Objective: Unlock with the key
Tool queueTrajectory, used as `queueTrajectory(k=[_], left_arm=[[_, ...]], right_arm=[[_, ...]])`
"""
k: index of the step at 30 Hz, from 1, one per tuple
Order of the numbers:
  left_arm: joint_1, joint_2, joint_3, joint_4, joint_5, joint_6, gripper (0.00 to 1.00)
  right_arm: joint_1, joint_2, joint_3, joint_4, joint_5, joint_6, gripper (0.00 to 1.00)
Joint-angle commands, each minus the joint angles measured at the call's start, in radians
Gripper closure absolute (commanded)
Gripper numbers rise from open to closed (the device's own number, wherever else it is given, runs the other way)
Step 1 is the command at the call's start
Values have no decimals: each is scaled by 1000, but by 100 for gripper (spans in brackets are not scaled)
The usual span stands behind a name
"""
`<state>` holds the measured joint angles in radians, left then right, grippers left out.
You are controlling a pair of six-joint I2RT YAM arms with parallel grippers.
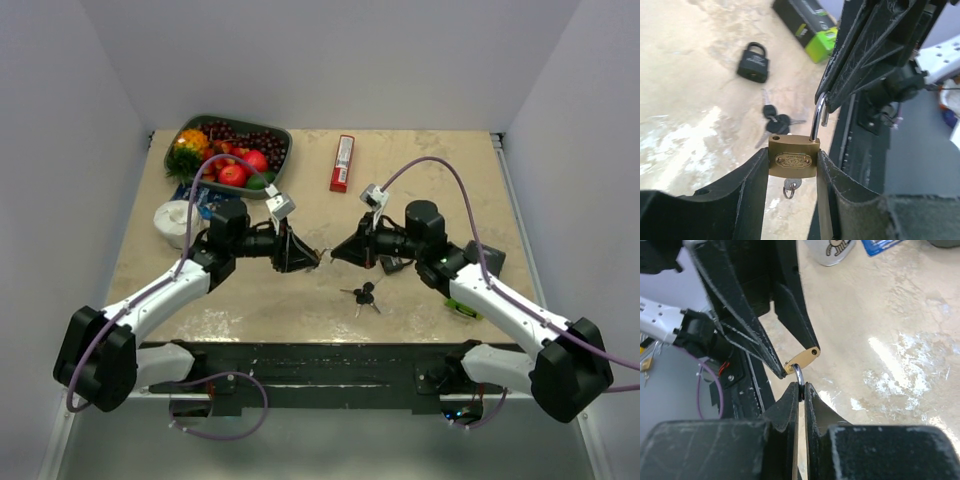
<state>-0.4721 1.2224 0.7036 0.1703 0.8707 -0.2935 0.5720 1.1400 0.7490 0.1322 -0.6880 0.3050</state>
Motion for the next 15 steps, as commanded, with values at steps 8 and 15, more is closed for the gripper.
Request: queueTrajectory(k=[8, 15], left_arm=[[-80, -95, 56, -158, -511, 158, 100], [-135, -101, 66, -221, -710, 188, 100]], right_arm=[[45, 69, 58, 63, 145, 114, 100], [66, 92, 69, 84, 191, 170, 100]])
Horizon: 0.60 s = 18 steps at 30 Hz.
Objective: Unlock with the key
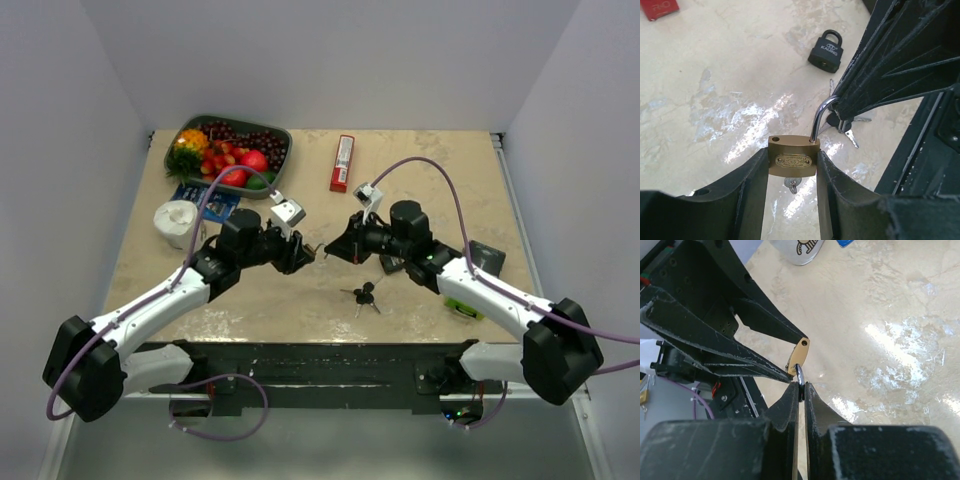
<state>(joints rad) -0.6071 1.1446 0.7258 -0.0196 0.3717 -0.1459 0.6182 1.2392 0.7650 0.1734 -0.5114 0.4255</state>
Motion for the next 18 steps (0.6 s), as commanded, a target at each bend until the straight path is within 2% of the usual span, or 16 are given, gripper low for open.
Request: queueTrajectory(k=[1, 11, 14, 17, 18], left_arm=[[-2, -23, 46, -32, -221, 39, 100], [-10, -33, 41, -29, -206, 22, 100], [-8, -29, 35, -31, -188, -6, 100], [-8, -31, 34, -42, -200, -23, 100], [-8, -36, 32, -51, -206, -24, 100]], right_arm=[[23, -6, 53, 44, 19, 56, 100], [40, 6, 42, 69, 59, 117, 98], [40, 0, 45, 57, 73, 119, 94], [41, -7, 49, 31, 92, 101, 87], [40, -7, 51, 11, 96, 96, 79]])
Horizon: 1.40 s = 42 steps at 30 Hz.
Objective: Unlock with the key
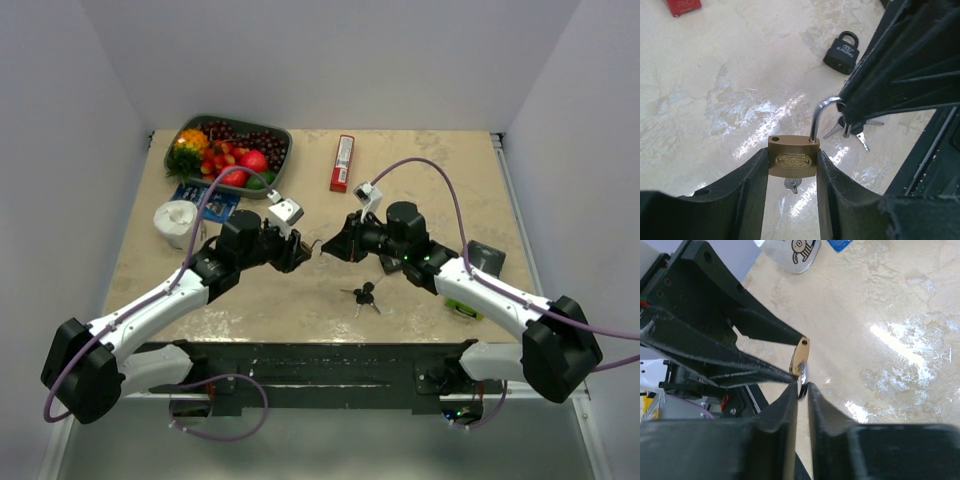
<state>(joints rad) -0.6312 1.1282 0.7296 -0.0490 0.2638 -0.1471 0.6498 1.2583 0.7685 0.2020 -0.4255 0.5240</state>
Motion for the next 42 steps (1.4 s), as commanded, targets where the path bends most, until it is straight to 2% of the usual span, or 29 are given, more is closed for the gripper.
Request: queueTrajectory(k=[1, 3, 6, 9, 15, 23, 29, 33, 36, 42], left_arm=[[16, -21, 28, -26, -104, -28, 100], [16, -24, 25, -46, -115, -34, 100], [16, -22, 19, -75, -109, -49, 100], [16, -13, 21, -127, -104, -80, 100], [18, 59, 27, -222, -84, -143, 100], [33, 206, 125, -317, -195, -143, 100], [31, 333, 200, -322, -261, -147, 100], [45, 389, 247, -325, -369, -149, 100], [106, 430, 278, -331, -348, -144, 100], [162, 481, 327, -324, -316, -115, 100]], right_arm=[[8, -36, 48, -27, 14, -10, 74], [8, -45, 46, -53, 31, -25, 60], [8, -72, 37, -75, 54, -42, 48], [8, -97, 28, -88, 70, -56, 45], [5, -134, 9, -93, 86, -70, 42], [2, -198, -15, -139, 126, -91, 42], [4, -286, -46, -196, 189, -107, 41], [4, -326, -61, -236, 212, -111, 41], [4, -349, -67, -257, 226, -114, 41], [4, -369, -87, -262, 237, -117, 41]])
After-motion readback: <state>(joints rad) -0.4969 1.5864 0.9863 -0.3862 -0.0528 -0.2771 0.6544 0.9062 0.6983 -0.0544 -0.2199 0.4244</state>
